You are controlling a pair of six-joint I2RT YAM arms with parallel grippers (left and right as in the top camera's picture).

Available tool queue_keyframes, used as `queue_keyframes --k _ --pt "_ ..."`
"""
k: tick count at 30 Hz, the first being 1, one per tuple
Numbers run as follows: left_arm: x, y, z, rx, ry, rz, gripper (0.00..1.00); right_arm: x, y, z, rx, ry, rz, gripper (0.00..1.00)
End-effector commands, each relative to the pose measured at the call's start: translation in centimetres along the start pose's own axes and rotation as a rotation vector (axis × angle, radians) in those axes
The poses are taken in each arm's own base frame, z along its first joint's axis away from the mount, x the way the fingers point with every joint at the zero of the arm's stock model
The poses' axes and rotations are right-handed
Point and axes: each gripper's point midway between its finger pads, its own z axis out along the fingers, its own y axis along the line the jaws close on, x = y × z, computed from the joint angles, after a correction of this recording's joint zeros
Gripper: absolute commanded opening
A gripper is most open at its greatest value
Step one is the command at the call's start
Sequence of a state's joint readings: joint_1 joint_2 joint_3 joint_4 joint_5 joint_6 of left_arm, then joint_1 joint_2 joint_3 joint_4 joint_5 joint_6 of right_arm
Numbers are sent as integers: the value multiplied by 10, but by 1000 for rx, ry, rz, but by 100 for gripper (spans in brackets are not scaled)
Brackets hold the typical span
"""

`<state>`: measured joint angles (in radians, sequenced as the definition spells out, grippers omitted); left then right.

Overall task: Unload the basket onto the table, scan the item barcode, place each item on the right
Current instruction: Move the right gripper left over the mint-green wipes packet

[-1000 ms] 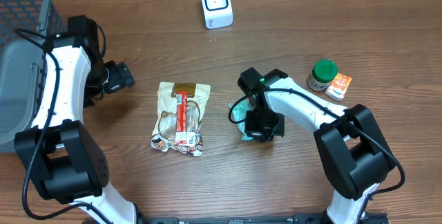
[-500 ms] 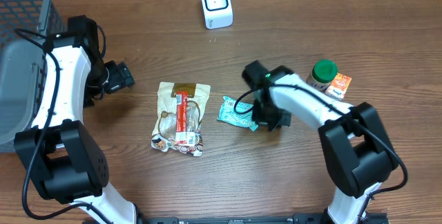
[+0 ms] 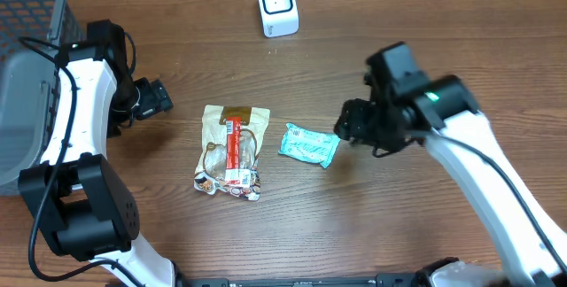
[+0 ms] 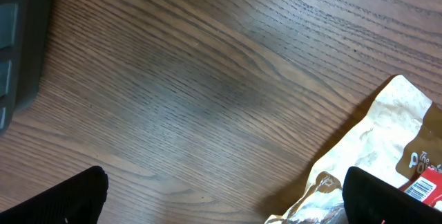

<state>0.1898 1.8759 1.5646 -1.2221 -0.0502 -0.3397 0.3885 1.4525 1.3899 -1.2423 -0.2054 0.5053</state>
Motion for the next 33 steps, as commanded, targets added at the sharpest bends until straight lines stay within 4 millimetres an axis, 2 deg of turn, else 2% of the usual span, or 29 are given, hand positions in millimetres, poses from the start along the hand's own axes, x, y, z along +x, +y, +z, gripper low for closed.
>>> queue_keyframes --k 1,4,7,10,17,19,21,25,33 --pt "-4 -1 -10 4 -35 5 100 -4 9 -26 -45 -81 -39 100" --pt "-4 -1 -10 3 -35 5 100 -9 13 -26 -61 -102 -45 100" --pt "-4 -1 -10 3 -35 5 100 -24 18 -27 -75 -162 -48 100" --pt "-4 -1 -10 3 -35 5 100 -17 11 -16 -47 -114 -7 95" --pt "-4 -1 -10 3 -35 5 100 7 -24 55 45 23 57 73" --pt "-4 -1 -10 3 -35 5 100 9 -32 78 50 38 116 56" --pt "-4 -1 -10 3 -35 5 100 6 -34 93 39 21 145 51" --pt "-4 -1 -10 3 -35 5 100 6 -39 111 47 33 171 50" --pt "-4 -1 -10 3 -35 5 100 3 -40 130 47 57 175 49"
